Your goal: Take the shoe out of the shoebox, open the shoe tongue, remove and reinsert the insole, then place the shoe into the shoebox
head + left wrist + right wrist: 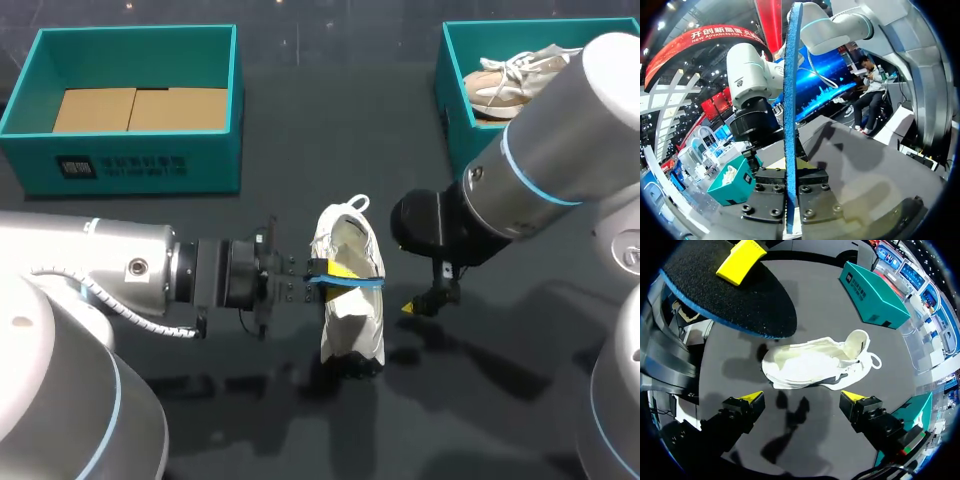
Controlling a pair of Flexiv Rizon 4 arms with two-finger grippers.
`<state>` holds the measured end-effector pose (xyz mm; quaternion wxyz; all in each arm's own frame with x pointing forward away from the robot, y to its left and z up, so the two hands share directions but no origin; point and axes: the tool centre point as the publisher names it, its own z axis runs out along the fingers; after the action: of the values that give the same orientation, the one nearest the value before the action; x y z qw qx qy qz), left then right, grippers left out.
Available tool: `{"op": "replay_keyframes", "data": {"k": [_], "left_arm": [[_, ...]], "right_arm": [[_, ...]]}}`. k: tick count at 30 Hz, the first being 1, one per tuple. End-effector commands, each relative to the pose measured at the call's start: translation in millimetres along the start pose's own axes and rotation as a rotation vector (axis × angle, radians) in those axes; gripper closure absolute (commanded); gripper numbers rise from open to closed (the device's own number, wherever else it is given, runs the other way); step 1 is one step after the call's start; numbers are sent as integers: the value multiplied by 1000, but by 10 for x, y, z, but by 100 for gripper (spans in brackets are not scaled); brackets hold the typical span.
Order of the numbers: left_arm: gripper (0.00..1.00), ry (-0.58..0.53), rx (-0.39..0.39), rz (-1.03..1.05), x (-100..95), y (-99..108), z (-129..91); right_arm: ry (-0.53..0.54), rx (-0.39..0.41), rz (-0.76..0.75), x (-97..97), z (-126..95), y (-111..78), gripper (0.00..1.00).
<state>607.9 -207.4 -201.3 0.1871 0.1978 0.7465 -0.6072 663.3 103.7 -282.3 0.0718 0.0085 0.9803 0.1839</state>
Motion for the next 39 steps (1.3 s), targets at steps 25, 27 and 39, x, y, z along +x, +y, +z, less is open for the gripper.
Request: {"op": "replay_keyframes", "data": {"k": [25,27,39], "left_arm": [[100,24,-34,-115,-45,396,384],[100,24,-34,-115,-45,396,384],[100,19,-4,-112,15,463,395]], "right_arm": [[54,-53,-74,41,642,-36,0],[54,-53,-74,41,642,-36,0],[121,-67,4,-87,757,-173,0]]}}
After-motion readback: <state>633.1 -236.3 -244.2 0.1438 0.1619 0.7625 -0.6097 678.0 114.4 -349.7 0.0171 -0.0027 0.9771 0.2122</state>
